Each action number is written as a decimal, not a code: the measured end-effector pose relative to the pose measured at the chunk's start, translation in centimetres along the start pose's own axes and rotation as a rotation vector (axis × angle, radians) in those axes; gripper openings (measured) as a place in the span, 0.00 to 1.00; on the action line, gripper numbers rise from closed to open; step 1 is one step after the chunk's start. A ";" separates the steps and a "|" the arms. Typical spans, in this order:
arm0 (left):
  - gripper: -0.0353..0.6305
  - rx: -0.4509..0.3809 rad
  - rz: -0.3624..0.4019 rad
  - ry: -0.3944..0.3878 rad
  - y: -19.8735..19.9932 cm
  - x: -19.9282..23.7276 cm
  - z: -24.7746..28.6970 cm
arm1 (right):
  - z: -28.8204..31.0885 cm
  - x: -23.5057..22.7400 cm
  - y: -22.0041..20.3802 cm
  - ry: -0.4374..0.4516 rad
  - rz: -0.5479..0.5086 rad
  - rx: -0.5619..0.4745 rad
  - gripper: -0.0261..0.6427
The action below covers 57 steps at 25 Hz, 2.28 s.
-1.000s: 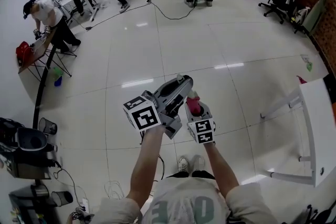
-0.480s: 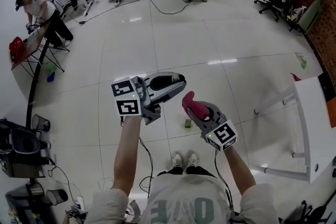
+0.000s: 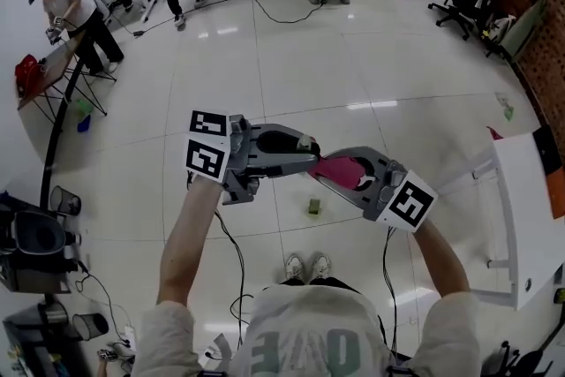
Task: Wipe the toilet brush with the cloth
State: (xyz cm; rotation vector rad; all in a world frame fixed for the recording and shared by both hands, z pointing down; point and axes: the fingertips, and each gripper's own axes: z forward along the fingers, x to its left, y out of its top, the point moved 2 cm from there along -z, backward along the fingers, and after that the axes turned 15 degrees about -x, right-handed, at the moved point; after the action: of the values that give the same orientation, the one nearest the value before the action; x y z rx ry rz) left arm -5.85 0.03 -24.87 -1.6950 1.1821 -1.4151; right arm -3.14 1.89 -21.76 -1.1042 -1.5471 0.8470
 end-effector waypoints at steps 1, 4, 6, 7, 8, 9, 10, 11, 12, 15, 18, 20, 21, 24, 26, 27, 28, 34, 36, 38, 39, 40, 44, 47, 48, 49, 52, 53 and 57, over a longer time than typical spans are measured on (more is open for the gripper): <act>0.15 0.002 -0.001 -0.007 0.2 -0.1 0.1 | 0.4 -0.2 0.6 0.006 0.019 -0.031 0.14; 0.15 -0.022 -0.024 -0.040 0.6 -1.0 0.3 | 0.9 0.1 1.1 0.038 0.027 -0.050 0.14; 0.15 -0.046 -0.044 -0.061 0.9 -1.8 0.6 | 1.2 0.6 1.3 0.059 0.026 -0.062 0.14; 0.15 -0.050 -0.050 -0.062 1.0 -2.0 0.8 | 1.3 0.8 1.2 0.066 0.026 -0.061 0.14; 0.15 -0.050 -0.055 -0.055 1.2 -2.0 0.9 | 1.2 1.0 0.9 0.074 0.020 -0.034 0.14; 0.15 -0.052 -0.060 -0.048 1.3 -2.0 1.0 | 0.7 1.2 0.0 0.090 0.006 0.033 0.14; 0.15 -0.053 -0.064 -0.045 1.5 -2.2 1.1 | 0.2 1.5 -1.1 0.113 -0.009 0.120 0.14; 0.15 -0.051 -0.062 -0.042 1.6 -2.4 1.2 | -0.2 1.8 -2.1 0.134 -0.017 0.182 0.14; 0.15 -0.045 -0.056 -0.037 1.8 -2.5 1.4 | -0.4 2.0 -2.5 0.145 -0.018 0.207 0.14; 0.15 -0.053 -0.055 -0.036 2.5 -3.0 2.0 | -0.6 2.3 -3.0 0.136 -0.025 0.206 0.14; 0.15 -0.083 -0.068 -0.055 3.4 -3.5 2.5 | -0.9 2.5 -4.1 0.130 -0.018 0.199 0.14; 0.15 -0.094 -0.072 -0.059 3.9 -4.0 2.7 | -1.2 2.7 -4.9 0.132 -0.015 0.208 0.14; 0.15 -0.094 -0.071 -0.059 4.2 -4.3 2.9 | -1.3 2.6 -5.2 0.134 -0.017 0.216 0.14; 0.15 -0.093 -0.063 -0.058 5.1 -5.0 3.4 | -1.7 2.5 -6.4 0.142 -0.020 0.239 0.14; 0.15 -0.097 -0.059 -0.061 5.5 -5.5 3.4 | -1.6 2.8 -7.2 0.131 -0.009 0.227 0.14; 0.15 -0.100 -0.057 -0.065 5.6 -5.8 3.3 | -1.4 2.9 -7.4 0.117 0.006 0.210 0.14; 0.15 -0.104 -0.056 -0.071 5.8 -6.1 3.2 | -1.3 3.0 -7.7 0.103 0.025 0.193 0.14; 0.15 -0.137 -0.047 -0.112 7.2 -7.4 3.4 | -1.1 2.9 -9.0 0.090 0.058 0.189 0.14; 0.15 -0.146 -0.033 -0.136 7.6 -7.6 3.4 | -1.1 2.3 -9.0 0.087 0.039 0.197 0.14; 0.15 -0.151 0.007 -0.144 7.9 -7.1 3.2 | -1.3 1.4 -8.8 0.067 0.014 0.202 0.14; 0.15 -0.142 0.049 -0.124 7.8 -6.4 3.0 | -1.4 0.8 -8.3 0.038 0.018 0.186 0.14; 0.15 -0.121 0.104 -0.090 7.5 -5.6 2.8 | -1.6 0.2 -7.7 -0.001 0.028 0.153 0.14; 0.15 -0.015 0.342 -0.002 4.7 -2.3 2.0 | -3.1 -2.4 -4.6 -0.189 0.114 -0.004 0.14; 0.15 0.023 0.565 -0.090 1.4 -1.1 2.6 | -5.4 -3.8 -3.6 -0.338 0.218 -0.081 0.14; 0.15 0.007 0.613 -0.118 0.3 -0.7 2.9 | -6.4 -4.0 -3.6 -0.383 0.238 -0.101 0.14; 0.15 -0.024 0.634 -0.132 -0.7 -0.1 3.2 | -7.5 -4.2 -3.8 -0.427 0.248 -0.108 0.14; 0.15 -0.101 0.606 -0.090 -3.3 3.0 3.5 | -10.8 -4.5 -5.6 -0.554 0.283 -0.097 0.14; 0.15 -0.108 0.575 -0.066 -4.4 4.3 3.4 | -12.0 -4.6 -6.5 -0.596 0.307 -0.097 0.14; 0.15 -0.157 0.403 -0.035 -9.5 7.9 2.4 | -16.5 -4.0 -10.7 -0.711 0.345 -0.038 0.14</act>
State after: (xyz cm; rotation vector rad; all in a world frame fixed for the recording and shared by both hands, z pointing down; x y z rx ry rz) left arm -1.08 -3.48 -13.77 -1.4668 1.5451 -1.0652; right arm 10.68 -5.63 -9.34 -1.1828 -1.9706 1.5729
